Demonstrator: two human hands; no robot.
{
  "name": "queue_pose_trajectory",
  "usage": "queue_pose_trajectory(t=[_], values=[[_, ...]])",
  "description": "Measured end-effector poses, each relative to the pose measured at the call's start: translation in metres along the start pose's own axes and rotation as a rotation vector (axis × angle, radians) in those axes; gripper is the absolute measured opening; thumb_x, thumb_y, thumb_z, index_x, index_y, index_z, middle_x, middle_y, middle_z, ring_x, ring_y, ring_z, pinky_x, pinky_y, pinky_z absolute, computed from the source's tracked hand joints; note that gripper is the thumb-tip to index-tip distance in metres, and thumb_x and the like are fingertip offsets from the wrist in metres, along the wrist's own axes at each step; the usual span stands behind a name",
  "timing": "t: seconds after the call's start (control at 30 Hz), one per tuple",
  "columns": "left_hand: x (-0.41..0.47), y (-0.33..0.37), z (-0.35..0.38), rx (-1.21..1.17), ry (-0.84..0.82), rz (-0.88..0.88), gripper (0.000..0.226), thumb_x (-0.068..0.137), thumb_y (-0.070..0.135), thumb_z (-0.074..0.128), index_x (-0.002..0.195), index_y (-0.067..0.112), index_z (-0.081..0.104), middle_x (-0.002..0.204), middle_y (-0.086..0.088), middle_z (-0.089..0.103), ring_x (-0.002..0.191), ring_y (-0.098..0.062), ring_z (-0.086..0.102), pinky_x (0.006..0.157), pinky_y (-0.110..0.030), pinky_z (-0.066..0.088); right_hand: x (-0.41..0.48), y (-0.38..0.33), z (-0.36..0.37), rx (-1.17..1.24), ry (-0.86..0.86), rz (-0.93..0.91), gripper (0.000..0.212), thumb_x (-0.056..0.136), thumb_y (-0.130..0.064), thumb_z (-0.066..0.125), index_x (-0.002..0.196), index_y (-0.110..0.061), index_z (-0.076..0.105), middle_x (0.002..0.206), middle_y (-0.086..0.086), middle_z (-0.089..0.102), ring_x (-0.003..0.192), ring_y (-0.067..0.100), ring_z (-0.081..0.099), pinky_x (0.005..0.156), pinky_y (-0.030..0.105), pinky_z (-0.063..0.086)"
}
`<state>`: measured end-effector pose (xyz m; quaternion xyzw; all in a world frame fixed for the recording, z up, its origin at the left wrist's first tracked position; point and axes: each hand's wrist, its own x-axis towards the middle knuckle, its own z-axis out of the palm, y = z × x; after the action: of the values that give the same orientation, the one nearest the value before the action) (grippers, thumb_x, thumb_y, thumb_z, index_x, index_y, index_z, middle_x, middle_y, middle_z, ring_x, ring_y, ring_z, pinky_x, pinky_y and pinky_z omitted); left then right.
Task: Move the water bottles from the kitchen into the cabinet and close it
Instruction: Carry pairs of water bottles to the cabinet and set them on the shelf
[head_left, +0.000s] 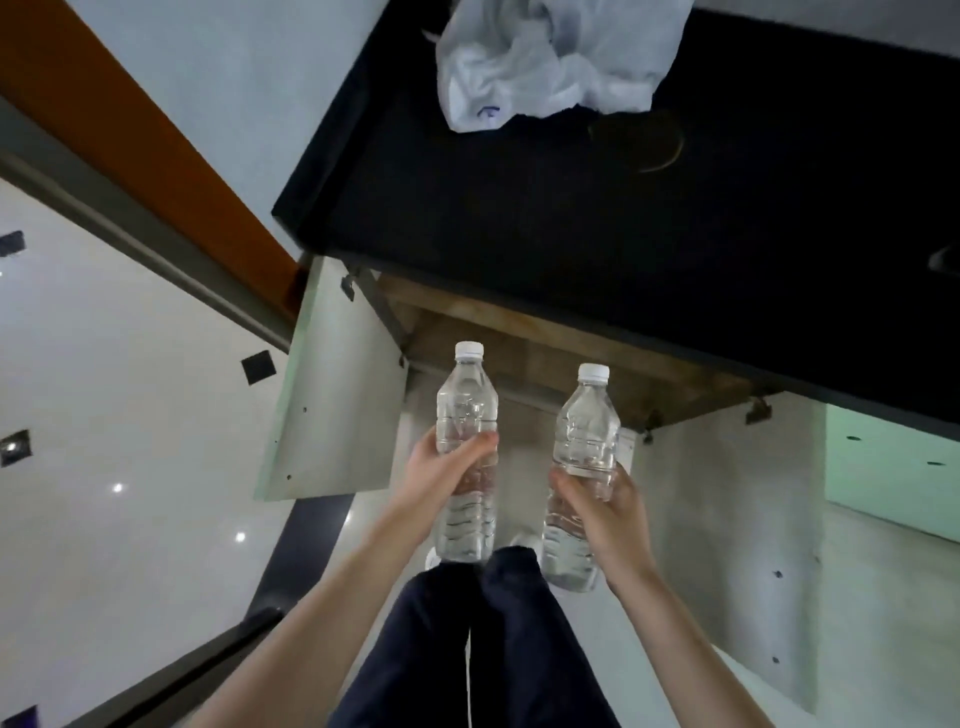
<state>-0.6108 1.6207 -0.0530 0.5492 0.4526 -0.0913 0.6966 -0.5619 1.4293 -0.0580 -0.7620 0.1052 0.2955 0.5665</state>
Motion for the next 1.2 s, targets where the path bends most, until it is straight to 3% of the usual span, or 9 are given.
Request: queue_pose_trajectory(t=[0.17,0.37,0.5,0.63,0.73,0.8,0.93,1.03,1.2], values=[[0.073,-0.033,0.011,-0.002,0.007,-0.130,0.035,0.077,0.028,0.080,0.104,0.013,0.064,0.083,-0.005,0.074,0.064,-0.014,0.072,0.054,-0.022,0.055,0.069,0.042,0.019,-0.046,0.005,0.079,0.026,0.078,-0.032,0.080,0.096,-0.019,0.066,0.081,0.000,0.075,0.074,0.016,0.073,0.064,0.029,0.055],[0.164,-0.065,0.006,0.078,-0.005,-0.151,0.027,0.081,0.027,0.077,0.101,0.013,0.065,0.079,-0.006,0.073,0.055,-0.011,0.069,0.048,-0.018,0.052,0.139,0.097,0.048,-0.006,0.102,0.162,0.034,0.066,-0.047,0.079,0.089,-0.025,0.067,0.080,0.002,0.074,0.077,0.025,0.072,0.076,0.054,0.058],[0.231,-0.087,-0.001,0.097,-0.101,-0.082,0.036,0.080,0.032,0.077,0.109,0.015,0.064,0.082,-0.007,0.074,0.071,-0.024,0.073,0.065,-0.032,0.057,0.192,0.127,0.074,0.058,0.142,0.135,0.024,0.070,-0.036,0.082,0.087,-0.026,0.068,0.081,0.005,0.075,0.077,0.030,0.073,0.079,0.056,0.058],[0.294,-0.103,0.000,0.128,-0.157,0.028,0.040,0.073,0.043,0.080,0.101,0.018,0.067,0.089,-0.012,0.075,0.087,-0.037,0.072,0.085,-0.049,0.058,0.244,0.151,0.097,0.094,0.180,0.034,0.019,0.078,-0.023,0.080,0.093,-0.023,0.068,0.081,0.001,0.076,0.076,0.022,0.074,0.081,0.047,0.060],[0.339,-0.111,0.008,0.134,-0.202,0.092,0.046,0.075,0.045,0.079,0.106,0.014,0.068,0.096,-0.014,0.075,0.091,-0.033,0.072,0.088,-0.045,0.057,0.285,0.165,0.109,0.106,0.197,-0.074,0.014,0.081,-0.025,0.077,0.092,-0.027,0.068,0.080,-0.007,0.075,0.072,0.008,0.072,0.064,0.023,0.056],[0.368,-0.118,0.013,0.158,-0.215,0.158,0.054,0.068,0.053,0.081,0.108,0.019,0.068,0.094,-0.006,0.077,0.088,-0.023,0.074,0.084,-0.040,0.058,0.310,0.176,0.114,0.139,0.189,-0.160,0.012,0.082,-0.023,0.076,0.092,-0.027,0.070,0.078,-0.010,0.076,0.070,0.003,0.071,0.055,0.011,0.050],[0.413,-0.140,0.019,0.168,-0.363,0.405,0.040,0.072,0.047,0.071,0.108,0.030,0.068,0.095,0.011,0.076,0.088,-0.006,0.072,0.076,-0.025,0.054,0.354,0.205,0.125,0.157,0.165,-0.340,0.020,0.082,-0.017,0.075,0.101,-0.023,0.072,0.089,-0.007,0.077,0.082,0.007,0.073,0.066,0.015,0.053],[0.454,-0.171,0.026,0.135,-0.446,0.516,0.038,0.078,0.042,0.075,0.113,0.027,0.067,0.103,0.005,0.076,0.095,-0.012,0.072,0.086,-0.034,0.054,0.386,0.241,0.135,0.157,0.140,-0.465,0.024,0.081,-0.013,0.075,0.102,-0.024,0.071,0.091,-0.007,0.077,0.084,0.008,0.073,0.071,0.021,0.055],[0.524,-0.230,0.037,0.075,-0.501,0.630,0.052,0.069,0.039,0.077,0.117,0.020,0.066,0.109,-0.003,0.074,0.101,-0.020,0.071,0.089,-0.040,0.054,0.437,0.312,0.143,0.209,0.183,-0.613,0.025,0.078,-0.006,0.075,0.098,-0.020,0.069,0.084,-0.006,0.077,0.074,0.009,0.074,0.060,0.015,0.054]])
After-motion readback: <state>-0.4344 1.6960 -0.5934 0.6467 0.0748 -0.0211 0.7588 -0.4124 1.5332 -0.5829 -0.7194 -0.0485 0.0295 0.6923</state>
